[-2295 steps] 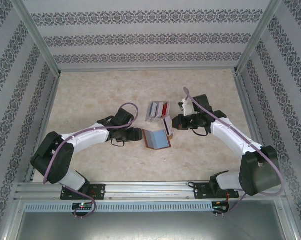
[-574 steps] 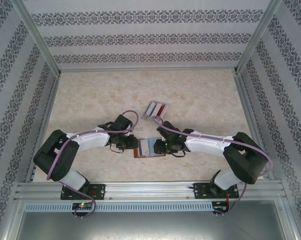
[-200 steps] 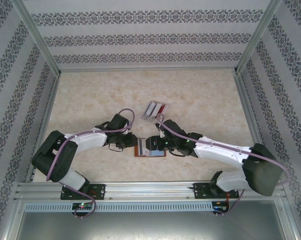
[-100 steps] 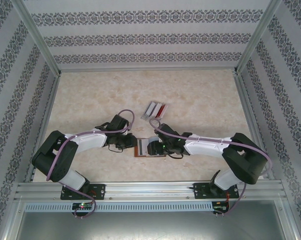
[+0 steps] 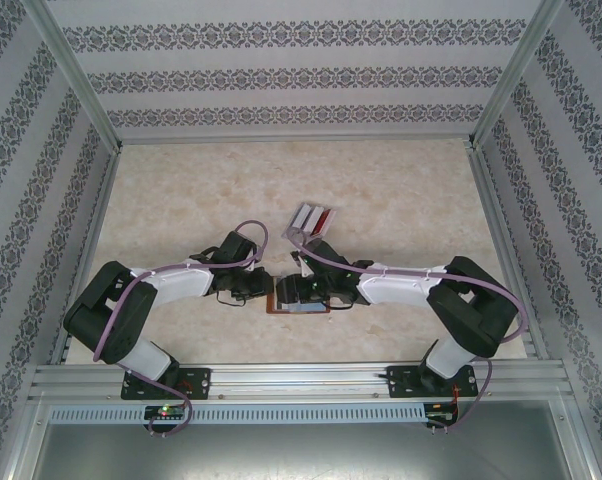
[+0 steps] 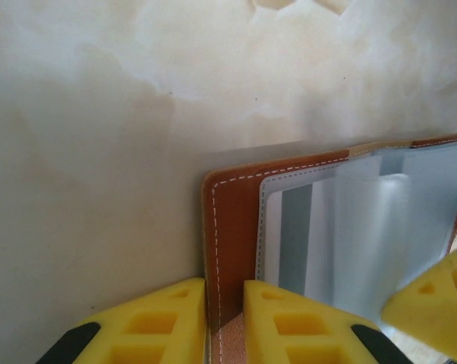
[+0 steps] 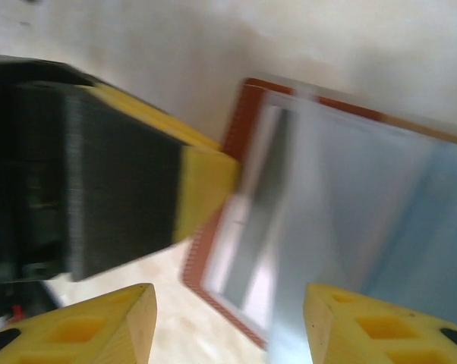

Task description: Put the credit cards into the card holder

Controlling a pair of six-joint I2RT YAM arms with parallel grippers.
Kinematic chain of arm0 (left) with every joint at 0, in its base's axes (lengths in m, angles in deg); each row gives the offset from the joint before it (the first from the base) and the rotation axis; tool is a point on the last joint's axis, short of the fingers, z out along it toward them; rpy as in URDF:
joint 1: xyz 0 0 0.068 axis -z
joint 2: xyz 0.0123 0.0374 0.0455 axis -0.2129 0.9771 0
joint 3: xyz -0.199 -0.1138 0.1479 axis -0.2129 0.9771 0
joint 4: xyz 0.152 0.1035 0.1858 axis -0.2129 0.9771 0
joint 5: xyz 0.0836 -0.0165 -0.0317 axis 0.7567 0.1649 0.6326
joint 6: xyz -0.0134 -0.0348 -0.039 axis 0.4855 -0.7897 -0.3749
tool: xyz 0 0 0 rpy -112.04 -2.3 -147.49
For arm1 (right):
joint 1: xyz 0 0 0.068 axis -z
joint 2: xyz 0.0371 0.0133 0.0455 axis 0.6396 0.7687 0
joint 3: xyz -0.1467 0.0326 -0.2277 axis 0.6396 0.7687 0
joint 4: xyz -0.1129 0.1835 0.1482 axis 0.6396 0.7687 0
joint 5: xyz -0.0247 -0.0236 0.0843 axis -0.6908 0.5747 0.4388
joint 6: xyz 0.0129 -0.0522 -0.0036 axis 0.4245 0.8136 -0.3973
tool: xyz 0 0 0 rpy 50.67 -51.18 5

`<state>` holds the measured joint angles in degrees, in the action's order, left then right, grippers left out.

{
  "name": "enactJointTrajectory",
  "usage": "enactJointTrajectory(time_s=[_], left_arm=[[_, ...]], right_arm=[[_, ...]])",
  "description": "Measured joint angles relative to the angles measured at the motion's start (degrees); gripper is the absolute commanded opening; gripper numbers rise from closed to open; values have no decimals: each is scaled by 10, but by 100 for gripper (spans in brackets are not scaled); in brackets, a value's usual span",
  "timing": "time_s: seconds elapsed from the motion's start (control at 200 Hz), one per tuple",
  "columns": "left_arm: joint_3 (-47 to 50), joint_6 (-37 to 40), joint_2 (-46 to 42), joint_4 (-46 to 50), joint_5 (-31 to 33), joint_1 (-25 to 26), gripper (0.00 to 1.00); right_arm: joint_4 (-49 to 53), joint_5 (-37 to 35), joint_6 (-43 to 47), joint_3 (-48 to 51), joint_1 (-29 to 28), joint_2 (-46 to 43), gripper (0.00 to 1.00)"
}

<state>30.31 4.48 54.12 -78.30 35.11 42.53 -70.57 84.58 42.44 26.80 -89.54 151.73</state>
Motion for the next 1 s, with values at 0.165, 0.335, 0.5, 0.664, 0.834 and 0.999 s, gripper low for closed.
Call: enactJointTrajectory(time_s=[0.165, 0.335, 0.5, 0.664, 0.834, 0.999], left_arm=[[2, -2, 2, -2, -5, -6, 22], [12, -2, -4, -2, -25, -31, 27], [19, -2, -16, 3, -28, -51, 30], [23, 4, -21, 17, -36, -93, 30], [23, 8, -30, 34, -45, -134, 31], [23, 16, -44, 60, -45, -148, 32]], right_arm=[[-54, 60, -9, -19, -1, 33, 54], [-91, 89, -10, -31, 2, 64, 54], [-93, 106, -8, -57, 2, 86, 55], [-91, 125, -5, -108, 0, 131, 54], [-97, 130, -4, -146, -3, 159, 55], [-81, 127, 2, -165, -11, 159, 56]])
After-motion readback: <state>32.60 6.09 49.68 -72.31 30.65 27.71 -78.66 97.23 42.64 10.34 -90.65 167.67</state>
